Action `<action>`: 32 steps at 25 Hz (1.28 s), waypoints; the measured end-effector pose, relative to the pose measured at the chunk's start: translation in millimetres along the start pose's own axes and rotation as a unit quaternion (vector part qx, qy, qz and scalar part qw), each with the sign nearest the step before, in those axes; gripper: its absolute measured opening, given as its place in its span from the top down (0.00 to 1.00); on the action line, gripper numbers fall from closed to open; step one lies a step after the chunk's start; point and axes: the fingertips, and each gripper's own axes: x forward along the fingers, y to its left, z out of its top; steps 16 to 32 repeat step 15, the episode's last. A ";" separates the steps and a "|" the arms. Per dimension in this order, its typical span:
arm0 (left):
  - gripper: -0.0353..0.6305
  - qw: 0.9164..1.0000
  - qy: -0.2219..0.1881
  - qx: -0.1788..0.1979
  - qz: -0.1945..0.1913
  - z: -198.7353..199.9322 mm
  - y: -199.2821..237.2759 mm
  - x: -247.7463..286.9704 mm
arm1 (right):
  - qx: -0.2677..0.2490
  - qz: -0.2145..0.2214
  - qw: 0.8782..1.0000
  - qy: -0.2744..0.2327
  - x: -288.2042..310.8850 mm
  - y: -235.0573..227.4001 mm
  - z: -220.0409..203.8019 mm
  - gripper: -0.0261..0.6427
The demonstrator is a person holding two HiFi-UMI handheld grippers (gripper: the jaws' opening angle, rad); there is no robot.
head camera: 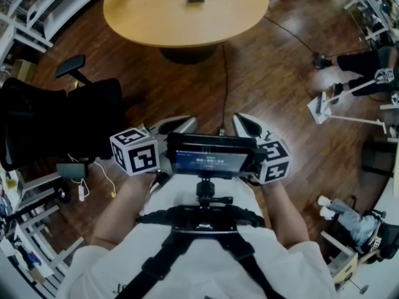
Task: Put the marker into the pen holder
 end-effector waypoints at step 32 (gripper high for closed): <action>0.95 1.000 0.004 0.002 0.004 -0.9 -4.9 0.9 | 0.006 0.004 1.000 0.002 -2.8 -0.7 -1.8 0.96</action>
